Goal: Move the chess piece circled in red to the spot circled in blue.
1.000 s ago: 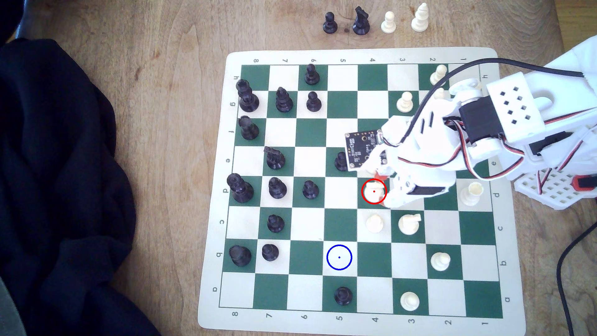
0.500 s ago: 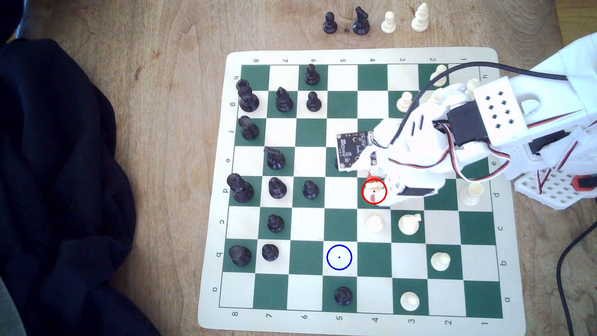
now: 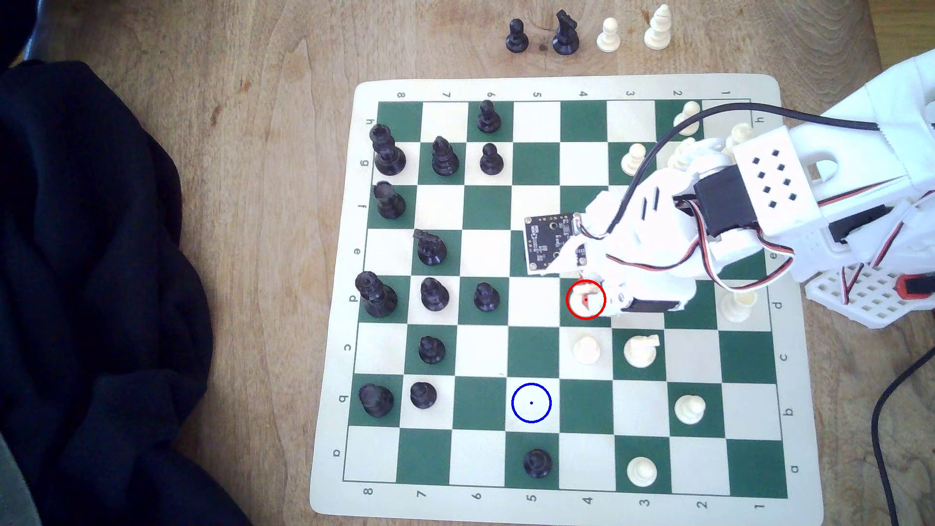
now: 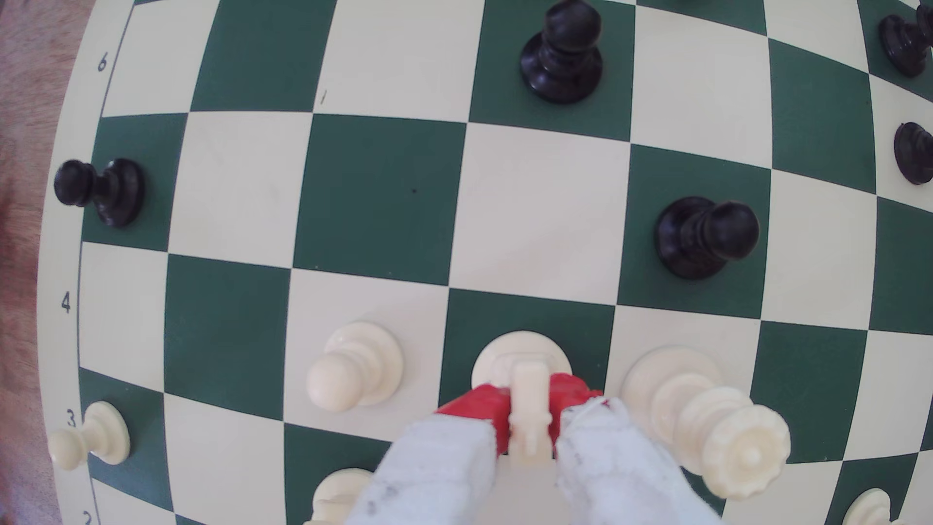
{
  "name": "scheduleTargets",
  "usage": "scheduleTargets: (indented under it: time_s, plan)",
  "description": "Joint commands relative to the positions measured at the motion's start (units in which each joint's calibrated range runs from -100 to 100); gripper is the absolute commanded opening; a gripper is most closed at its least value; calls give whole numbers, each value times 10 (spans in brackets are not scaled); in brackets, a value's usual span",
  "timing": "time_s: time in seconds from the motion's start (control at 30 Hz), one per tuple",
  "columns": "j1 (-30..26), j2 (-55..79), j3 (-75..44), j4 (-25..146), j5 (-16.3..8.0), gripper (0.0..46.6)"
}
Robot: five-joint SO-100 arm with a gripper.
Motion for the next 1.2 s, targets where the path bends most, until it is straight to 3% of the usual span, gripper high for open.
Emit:
scheduleTargets:
  time_s: [0.0,0.17,0.43,0.77,1.17]
  plan:
    - [-8,-37,-81,35,0,3]
    - [-5,-83,-123,86,0,3]
    - [-47,-113,-217,164,0,3]
    - [-100,24,-326,141,-17,3]
    - [-129,174,-377,75,-17,3]
